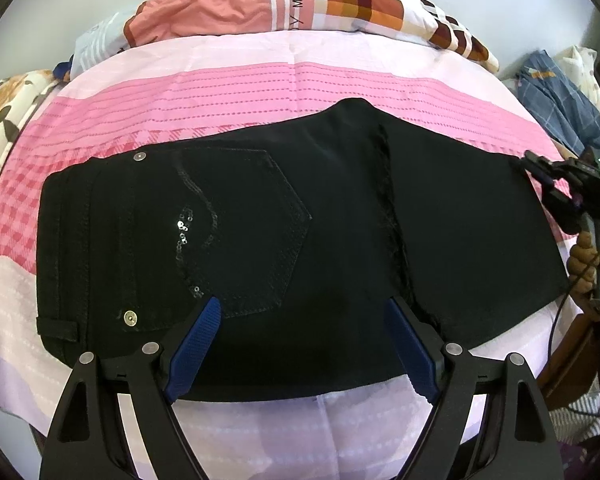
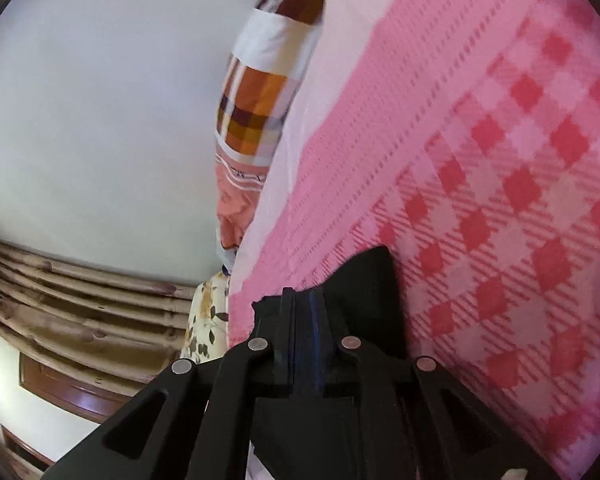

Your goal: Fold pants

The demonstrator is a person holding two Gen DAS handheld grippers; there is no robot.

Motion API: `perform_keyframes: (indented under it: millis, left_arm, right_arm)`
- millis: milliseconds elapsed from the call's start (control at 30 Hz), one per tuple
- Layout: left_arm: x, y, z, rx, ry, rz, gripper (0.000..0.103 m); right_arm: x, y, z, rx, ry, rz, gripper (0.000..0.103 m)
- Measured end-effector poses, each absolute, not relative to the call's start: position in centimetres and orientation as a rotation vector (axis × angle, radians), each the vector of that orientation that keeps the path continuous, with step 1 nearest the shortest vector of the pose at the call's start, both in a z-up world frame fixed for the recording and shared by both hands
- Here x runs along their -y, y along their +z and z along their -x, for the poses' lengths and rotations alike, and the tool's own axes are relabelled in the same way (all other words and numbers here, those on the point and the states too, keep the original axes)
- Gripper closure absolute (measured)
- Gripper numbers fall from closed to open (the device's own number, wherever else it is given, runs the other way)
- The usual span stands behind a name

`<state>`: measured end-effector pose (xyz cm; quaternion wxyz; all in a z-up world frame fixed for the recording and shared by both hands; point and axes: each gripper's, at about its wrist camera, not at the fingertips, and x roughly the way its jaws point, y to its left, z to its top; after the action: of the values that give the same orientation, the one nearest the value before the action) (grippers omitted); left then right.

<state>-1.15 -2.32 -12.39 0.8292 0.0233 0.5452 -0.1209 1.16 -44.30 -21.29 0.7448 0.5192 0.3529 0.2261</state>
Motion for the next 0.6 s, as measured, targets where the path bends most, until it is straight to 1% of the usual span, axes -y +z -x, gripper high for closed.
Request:
perform_keyframes:
  millis: [67, 100, 200, 233, 267, 333, 433, 467, 500, 533, 600]
  left_arm:
    - [2.3, -12.5, 1.2, -1.159, -0.260, -0.045, 0.019]
    - [2.3, -12.5, 1.2, -1.158, -0.261, -0.046, 0.019]
    - [2.2, -12.4, 1.3, -1.148, -0.251, -0.054, 0.019]
    - [2.1, -12.3, 1.3, -1.145, -0.247, -0.057, 0.019]
    - [1.9, -12.2, 1.4, -1.140, -0.243, -0.056, 0.019]
    - [1.5, -11.9, 1.4, -1.128, -0.238, -0.044, 0.019]
    - [0.7, -11.6, 1.4, -1.110, -0.227, -0.028, 0.019]
    - [0.5, -11.5, 1.3, -1.105, -0.224, -0.026, 0.019]
    - [0.3, -11.5, 1.3, -1.102, -0.218, -0.027, 0.019]
    - [0.2, -11.5, 1.2, -1.100, -0.214, -0.028, 0.019]
    - [-0.1, -11.5, 1.2, -1.096, -0.206, -0.029, 0.019]
  right_arm:
    - [44.0, -21.6, -1.6, -0.825, 0.462, -1.081, 0.093]
    - [43.6, -22.1, -2.0, -0.880, 0.428, -1.034, 0.103]
    - [43.3, -22.8, -2.5, -0.892, 0.421, -1.047, 0.103]
    - [43.2, -22.5, -2.4, -0.887, 0.410, -1.036, 0.100]
    - [43.0, -21.7, -1.9, -0.865, 0.401, -1.003, 0.093]
    - [41.6, -19.9, -0.8, -0.850, 0.406, -0.906, 0.085]
    - [39.4, -19.4, 1.0, -0.895, 0.422, -0.808, 0.078]
    - [38.3, -19.7, 1.5, -0.937, 0.419, -0.749, 0.077]
    - [37.4, -19.9, 1.7, -0.968, 0.409, -0.690, 0.079]
    - [37.0, -19.8, 2.4, -0.947, 0.398, -0.640, 0.081]
    - [37.0, -19.6, 2.4, -0.961, 0.377, -0.661, 0.079]
